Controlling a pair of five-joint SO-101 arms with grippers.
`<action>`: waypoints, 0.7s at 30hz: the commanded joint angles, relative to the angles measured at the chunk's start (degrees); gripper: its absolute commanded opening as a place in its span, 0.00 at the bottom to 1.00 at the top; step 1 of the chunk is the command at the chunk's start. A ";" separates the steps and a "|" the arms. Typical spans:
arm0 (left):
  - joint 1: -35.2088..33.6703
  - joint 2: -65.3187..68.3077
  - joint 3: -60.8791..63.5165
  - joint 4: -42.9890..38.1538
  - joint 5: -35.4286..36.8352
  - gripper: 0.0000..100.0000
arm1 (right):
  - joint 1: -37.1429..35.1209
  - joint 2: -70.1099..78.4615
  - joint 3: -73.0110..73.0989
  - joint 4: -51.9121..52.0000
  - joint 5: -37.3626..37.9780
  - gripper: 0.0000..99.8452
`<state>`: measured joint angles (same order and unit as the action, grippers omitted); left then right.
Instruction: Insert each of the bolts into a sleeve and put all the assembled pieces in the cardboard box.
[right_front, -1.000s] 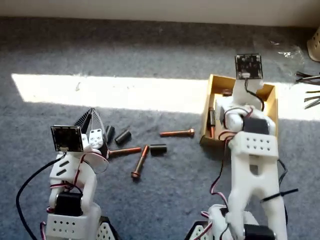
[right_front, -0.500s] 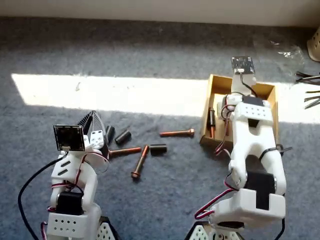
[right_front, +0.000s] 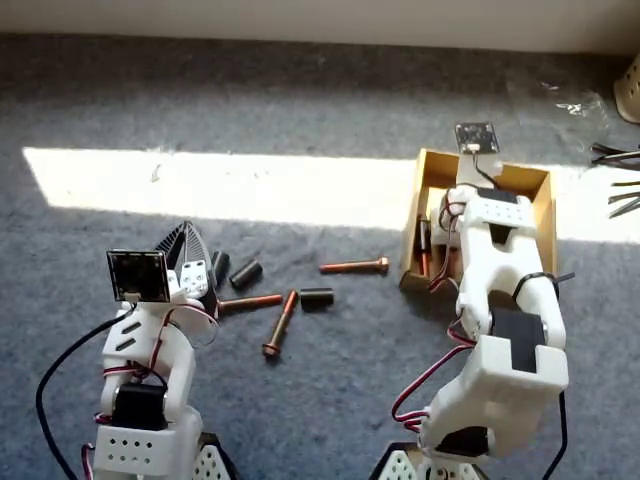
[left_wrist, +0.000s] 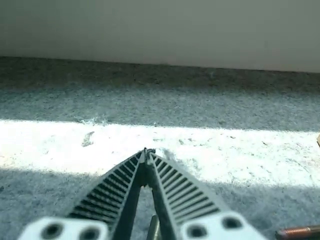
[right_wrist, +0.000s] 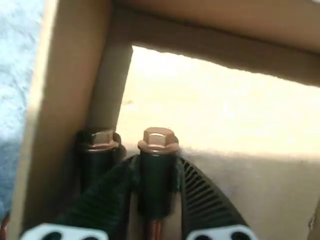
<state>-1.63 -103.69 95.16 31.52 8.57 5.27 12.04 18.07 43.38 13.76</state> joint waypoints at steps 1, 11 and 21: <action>-0.13 -0.31 -0.48 -0.09 -0.53 0.02 | 0.48 -1.01 -3.74 0.04 0.70 0.10; -0.13 -0.31 -0.48 -0.09 -0.53 0.02 | -0.84 -1.19 -5.49 0.40 0.70 0.17; -0.31 -0.31 -0.40 -0.97 -0.53 0.02 | -3.91 -1.27 -28.44 25.80 0.79 0.17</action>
<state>-1.63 -103.69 95.16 31.52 8.57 3.96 12.04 -0.92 61.41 13.76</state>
